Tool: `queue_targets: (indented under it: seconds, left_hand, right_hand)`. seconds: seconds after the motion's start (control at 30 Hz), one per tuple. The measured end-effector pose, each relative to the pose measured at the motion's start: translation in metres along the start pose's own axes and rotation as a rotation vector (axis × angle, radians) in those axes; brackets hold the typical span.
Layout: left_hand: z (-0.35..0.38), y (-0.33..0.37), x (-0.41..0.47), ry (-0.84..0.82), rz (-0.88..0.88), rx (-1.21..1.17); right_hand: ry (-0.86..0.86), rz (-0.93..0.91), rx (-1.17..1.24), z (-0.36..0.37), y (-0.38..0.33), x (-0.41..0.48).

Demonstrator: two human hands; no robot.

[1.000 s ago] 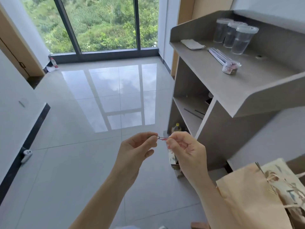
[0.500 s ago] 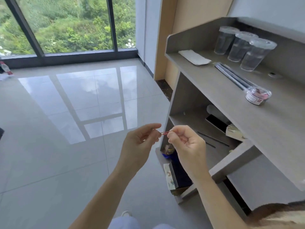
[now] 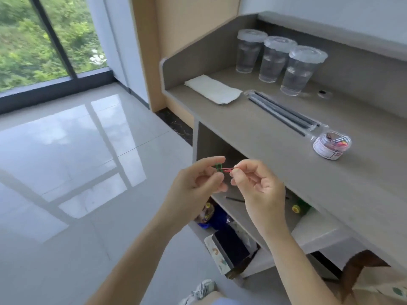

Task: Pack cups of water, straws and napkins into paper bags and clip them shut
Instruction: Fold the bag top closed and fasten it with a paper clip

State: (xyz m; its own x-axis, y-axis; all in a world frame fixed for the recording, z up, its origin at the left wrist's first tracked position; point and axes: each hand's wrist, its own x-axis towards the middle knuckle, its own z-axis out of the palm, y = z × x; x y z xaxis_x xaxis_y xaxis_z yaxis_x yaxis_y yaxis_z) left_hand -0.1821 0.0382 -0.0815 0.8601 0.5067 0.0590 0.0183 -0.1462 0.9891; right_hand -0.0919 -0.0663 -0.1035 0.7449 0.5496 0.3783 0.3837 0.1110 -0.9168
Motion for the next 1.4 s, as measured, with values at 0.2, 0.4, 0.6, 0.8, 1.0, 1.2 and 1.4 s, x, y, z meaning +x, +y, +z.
queue_targets:
  seconds: [0.2, 0.4, 0.6, 0.8, 1.0, 1.2, 1.4]
  left_hand:
    - [0.011, 0.007, 0.085, -0.098, -0.007, -0.081]
    - [0.042, 0.011, 0.140, -0.260, -0.007, -0.237]
    - [0.057, 0.016, 0.195, -0.417, 0.021, -0.268]
    - [0.053, 0.020, 0.242, -0.587, 0.089, -0.220]
    - [0.055, 0.026, 0.264, -0.770, 0.174, -0.061]
    - [0.072, 0.027, 0.261, -0.977, 0.061, -0.108]
    - [0.089, 0.028, 0.258, -1.111, -0.111, -0.291]
  right_hand:
    - [0.223, 0.010, -0.047, -0.024, 0.017, 0.056]
    - [0.402, 0.015, -0.193, -0.046, 0.023, 0.076]
    - [0.618, -0.001, -0.288, -0.050, 0.028, 0.105]
    - [0.778, -0.041, -0.426, -0.044, 0.032, 0.133]
    - [0.861, -0.017, -0.406, -0.043, 0.033, 0.139]
    - [0.784, 0.034, -0.182, -0.057, 0.029, 0.135]
    - [0.706, 0.111, 0.046, -0.079, 0.028, 0.131]
